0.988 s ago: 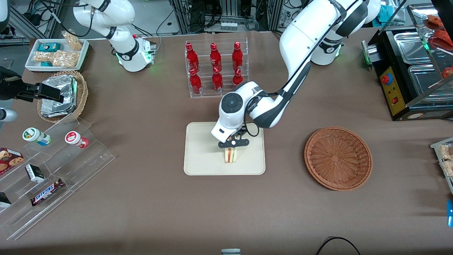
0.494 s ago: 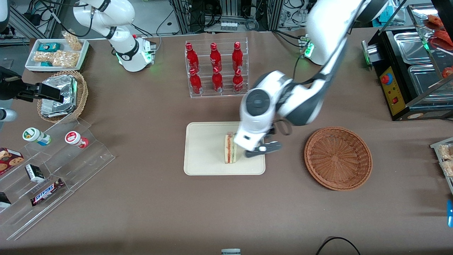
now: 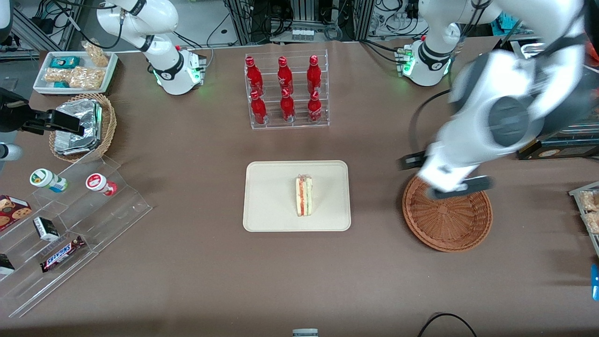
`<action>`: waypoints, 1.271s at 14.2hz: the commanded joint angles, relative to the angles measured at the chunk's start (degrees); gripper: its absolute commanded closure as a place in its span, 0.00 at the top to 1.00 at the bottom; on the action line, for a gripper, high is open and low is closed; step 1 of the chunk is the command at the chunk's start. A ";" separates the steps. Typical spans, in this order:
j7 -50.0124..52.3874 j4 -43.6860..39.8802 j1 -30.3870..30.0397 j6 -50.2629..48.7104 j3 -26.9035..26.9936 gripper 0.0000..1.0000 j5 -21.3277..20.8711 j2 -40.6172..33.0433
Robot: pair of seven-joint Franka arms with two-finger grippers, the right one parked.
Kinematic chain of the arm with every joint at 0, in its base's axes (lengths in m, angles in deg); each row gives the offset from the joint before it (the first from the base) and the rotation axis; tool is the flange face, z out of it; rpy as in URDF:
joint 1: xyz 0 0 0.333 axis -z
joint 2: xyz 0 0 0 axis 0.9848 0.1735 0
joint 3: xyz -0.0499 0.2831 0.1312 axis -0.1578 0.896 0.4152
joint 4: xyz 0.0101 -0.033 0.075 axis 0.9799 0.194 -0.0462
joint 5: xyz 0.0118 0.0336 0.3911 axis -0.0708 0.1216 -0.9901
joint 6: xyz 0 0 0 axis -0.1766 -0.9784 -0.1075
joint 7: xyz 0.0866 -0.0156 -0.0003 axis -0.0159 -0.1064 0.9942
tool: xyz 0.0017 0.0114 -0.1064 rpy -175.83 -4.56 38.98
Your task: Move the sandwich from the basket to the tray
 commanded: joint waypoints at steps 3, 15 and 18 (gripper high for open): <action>-15.02 0.88 -9.29 -8.42 -0.47 1.00 -2.23 -7.63; -14.17 7.93 -8.78 -9.19 -0.91 1.00 -4.71 -17.27; -14.26 7.12 -8.78 -7.47 -0.82 1.00 -4.62 -16.53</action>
